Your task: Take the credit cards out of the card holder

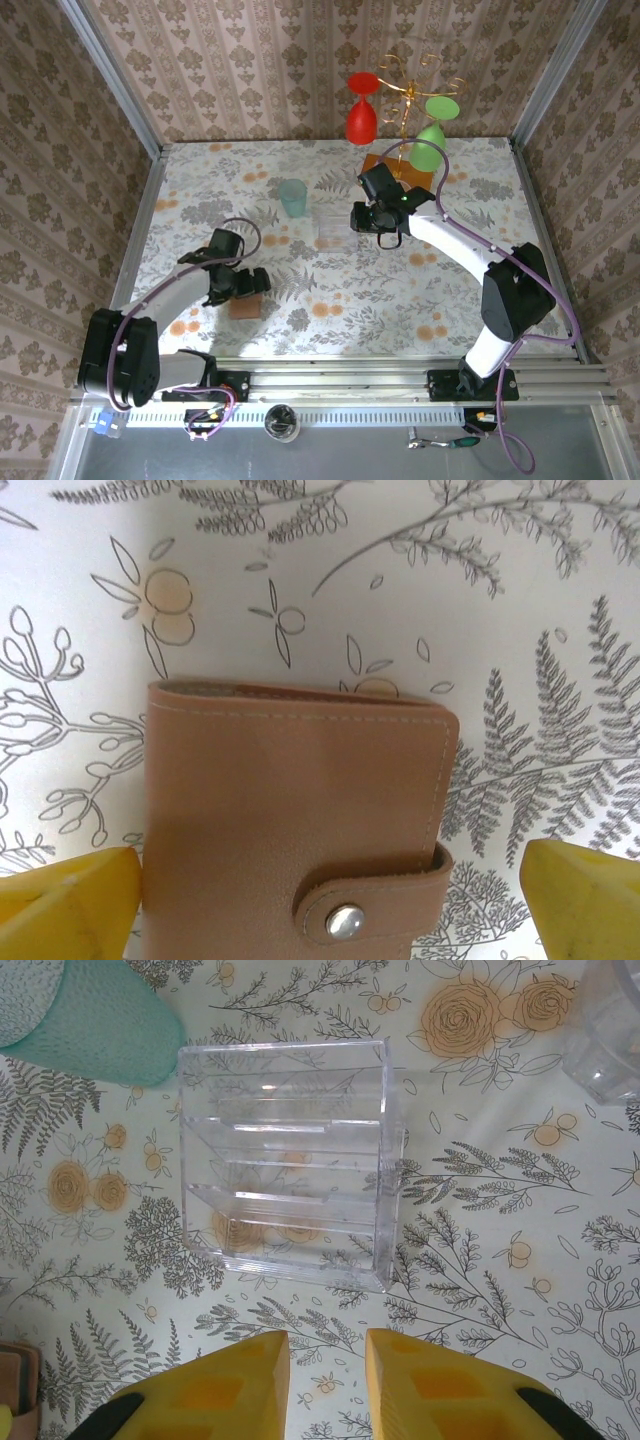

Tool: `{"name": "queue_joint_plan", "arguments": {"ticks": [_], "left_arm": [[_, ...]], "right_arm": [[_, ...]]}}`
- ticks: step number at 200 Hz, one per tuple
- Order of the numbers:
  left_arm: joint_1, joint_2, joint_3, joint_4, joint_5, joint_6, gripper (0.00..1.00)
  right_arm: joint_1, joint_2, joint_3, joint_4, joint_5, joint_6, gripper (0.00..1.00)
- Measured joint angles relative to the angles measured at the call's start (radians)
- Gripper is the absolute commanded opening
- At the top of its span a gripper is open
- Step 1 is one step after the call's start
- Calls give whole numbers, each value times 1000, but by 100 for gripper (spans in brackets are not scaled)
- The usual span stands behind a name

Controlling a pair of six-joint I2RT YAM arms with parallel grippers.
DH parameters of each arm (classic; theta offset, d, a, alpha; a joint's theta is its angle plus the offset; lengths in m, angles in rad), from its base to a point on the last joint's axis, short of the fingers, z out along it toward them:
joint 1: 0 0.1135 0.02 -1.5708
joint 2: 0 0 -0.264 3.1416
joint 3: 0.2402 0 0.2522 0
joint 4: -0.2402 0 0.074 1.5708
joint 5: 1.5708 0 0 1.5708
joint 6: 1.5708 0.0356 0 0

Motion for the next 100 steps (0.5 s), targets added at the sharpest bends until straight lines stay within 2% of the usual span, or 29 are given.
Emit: {"name": "queue_joint_plan", "arguments": {"ticks": [100], "left_arm": [[-99,113,74,-140,-84,4,90]], "right_arm": [[0,-2,-11,0,0,0,27]]}}
